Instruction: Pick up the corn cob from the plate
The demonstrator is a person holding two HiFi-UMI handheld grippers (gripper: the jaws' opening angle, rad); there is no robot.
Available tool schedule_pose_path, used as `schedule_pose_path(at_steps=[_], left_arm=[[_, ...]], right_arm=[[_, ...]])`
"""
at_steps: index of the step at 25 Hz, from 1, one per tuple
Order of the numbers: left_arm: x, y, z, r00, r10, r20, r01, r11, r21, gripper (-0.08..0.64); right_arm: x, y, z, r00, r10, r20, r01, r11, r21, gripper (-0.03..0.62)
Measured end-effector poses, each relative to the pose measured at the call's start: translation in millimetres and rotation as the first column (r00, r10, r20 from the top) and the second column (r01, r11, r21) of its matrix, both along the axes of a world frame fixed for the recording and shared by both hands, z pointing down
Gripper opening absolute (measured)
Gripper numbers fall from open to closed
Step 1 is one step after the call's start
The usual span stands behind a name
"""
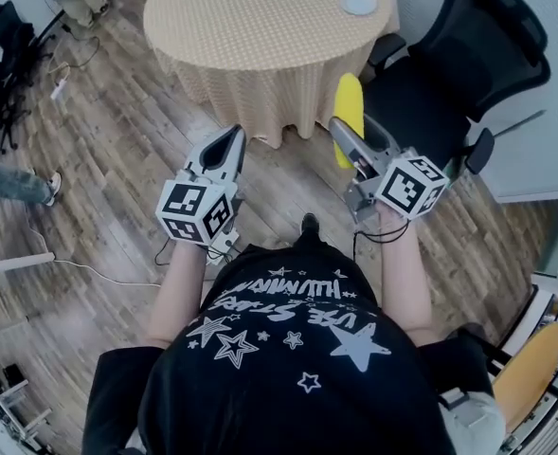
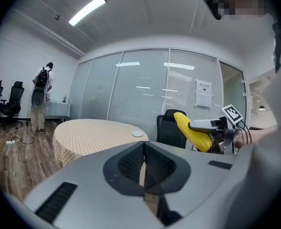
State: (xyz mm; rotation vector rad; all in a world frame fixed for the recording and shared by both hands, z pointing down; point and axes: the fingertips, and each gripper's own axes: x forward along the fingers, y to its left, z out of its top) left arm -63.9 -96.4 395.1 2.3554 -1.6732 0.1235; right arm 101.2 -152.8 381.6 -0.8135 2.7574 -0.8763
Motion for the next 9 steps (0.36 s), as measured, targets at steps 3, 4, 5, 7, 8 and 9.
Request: schedule_pose_path(at_steps=[3,4,5,7,8,9], left_arm=[[-12.7,18.4,-5.3,1.000,0.002,-0.003,-0.002,1.000,0.016,0.008],[-16.6,24.2,-6.1,1.000,0.004,-0.003,-0.004,1.000,0.019,0.008],[-20.7,30.4,-6.3,1.000,0.006,-0.003,-0.006,1.000,0.021,0.008],[-29.8,43.2,-6.1,1.000,0.010,-0.001,-0.010,1.000,0.021,0.008],[-34.8,49.7,-6.0,1.000,0.011,-0.001,-0.011,1.000,0.022,0.008],[-39.9,56.1,-5.9,1.000,0.012,0.000,-0.012,1.000,0.022,0.008]], right_arm=[[-14.6,18.0,-2.5,1.000,0.001,0.000,-0.001,1.000,0.004,0.270],[-19.1,23.6,-2.7,1.000,0.004,0.004,-0.004,1.000,0.000,0.270],[-23.7,29.4,-2.6,1.000,0.007,0.007,-0.007,1.000,-0.003,0.270],[-33.5,41.3,-2.4,1.000,0.010,0.009,-0.010,1.000,-0.004,0.270],[-38.5,47.2,-2.1,1.000,0.011,0.010,-0.011,1.000,-0.005,0.270],[-43.7,53.2,-1.7,1.000,0.011,0.011,-0.011,1.000,-0.006,0.270]])
